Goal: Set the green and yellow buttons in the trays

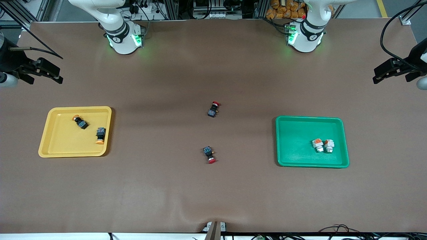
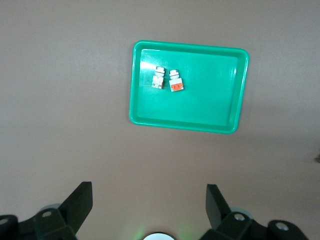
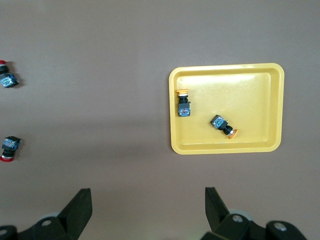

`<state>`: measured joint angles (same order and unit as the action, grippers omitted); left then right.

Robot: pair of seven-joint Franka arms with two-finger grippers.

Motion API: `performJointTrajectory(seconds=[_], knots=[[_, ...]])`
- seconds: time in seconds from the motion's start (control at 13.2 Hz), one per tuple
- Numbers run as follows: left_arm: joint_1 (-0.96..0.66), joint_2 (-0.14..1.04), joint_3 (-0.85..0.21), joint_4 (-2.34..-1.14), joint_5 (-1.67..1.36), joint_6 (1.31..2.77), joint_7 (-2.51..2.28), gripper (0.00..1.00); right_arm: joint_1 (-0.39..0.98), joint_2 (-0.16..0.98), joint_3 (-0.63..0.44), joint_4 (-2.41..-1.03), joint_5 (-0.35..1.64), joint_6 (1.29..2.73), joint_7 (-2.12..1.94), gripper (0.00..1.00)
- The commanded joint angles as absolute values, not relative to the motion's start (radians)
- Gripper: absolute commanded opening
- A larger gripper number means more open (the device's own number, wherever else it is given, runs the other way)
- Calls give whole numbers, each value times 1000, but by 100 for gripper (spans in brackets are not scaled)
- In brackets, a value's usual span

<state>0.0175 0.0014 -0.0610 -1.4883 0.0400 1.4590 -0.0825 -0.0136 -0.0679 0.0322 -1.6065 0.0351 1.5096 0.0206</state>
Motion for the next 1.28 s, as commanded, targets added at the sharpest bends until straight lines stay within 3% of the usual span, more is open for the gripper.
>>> performJointTrajectory(seconds=[0.0, 1.21], knots=[[8, 0, -61, -1474, 28, 1442, -95, 100, 23, -31, 22, -1549, 28, 1471, 23, 100], [17, -8, -51, -1460, 26, 1440, -117, 100, 25, -29, 17, -1548, 43, 1471, 20, 100]])
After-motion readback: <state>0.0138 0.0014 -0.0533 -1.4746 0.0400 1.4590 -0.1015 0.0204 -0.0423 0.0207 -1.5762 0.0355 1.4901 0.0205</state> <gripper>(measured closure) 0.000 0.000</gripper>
